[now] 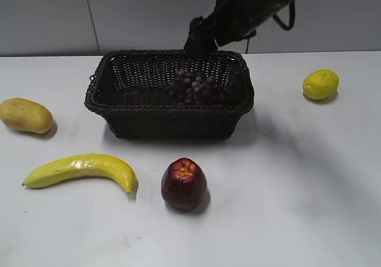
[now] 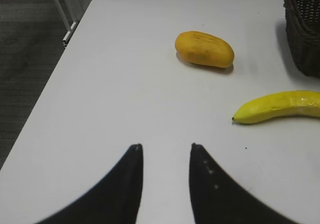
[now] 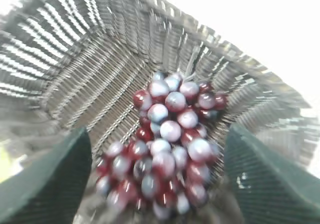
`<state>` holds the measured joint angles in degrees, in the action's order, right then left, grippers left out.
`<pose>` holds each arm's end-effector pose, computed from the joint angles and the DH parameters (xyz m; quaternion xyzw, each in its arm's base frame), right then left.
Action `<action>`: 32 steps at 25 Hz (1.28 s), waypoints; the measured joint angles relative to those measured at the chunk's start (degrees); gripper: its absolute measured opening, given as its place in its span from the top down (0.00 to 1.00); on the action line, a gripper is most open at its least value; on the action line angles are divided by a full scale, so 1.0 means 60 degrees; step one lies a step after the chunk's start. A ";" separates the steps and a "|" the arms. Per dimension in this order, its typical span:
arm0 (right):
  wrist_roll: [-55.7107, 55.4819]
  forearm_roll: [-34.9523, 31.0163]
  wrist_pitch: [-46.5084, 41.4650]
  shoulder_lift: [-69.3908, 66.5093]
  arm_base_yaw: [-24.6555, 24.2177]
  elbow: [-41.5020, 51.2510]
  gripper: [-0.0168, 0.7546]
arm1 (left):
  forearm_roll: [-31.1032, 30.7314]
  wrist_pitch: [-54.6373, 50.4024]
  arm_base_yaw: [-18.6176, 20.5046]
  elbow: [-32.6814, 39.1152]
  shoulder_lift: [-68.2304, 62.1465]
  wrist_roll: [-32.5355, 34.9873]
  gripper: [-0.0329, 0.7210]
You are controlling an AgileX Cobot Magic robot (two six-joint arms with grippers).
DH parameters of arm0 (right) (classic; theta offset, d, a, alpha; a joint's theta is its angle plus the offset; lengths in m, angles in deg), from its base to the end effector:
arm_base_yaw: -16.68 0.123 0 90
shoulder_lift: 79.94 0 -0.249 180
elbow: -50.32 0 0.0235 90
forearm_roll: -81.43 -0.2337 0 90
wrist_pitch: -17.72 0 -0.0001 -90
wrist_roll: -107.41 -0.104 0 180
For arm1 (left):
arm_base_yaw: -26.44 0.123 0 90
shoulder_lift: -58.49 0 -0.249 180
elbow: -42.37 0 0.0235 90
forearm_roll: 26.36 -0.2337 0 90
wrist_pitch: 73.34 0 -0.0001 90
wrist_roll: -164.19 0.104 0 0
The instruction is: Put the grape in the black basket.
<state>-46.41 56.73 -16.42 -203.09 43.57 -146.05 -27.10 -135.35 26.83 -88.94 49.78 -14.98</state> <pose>0.3758 0.2179 0.2108 -0.2979 0.8802 0.1744 0.3257 0.0286 0.0014 0.2553 0.0031 0.8634 0.0118 0.5043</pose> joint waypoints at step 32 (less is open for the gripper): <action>-0.4069 0.3376 -0.4421 1.0689 -0.0221 0.7958 0.21 | 0.0000 0.0000 0.0000 0.0000 0.0000 0.0000 0.64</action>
<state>-70.83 76.99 -42.94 -138.95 42.24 -98.30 -27.10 -135.35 26.83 -88.94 49.78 -14.98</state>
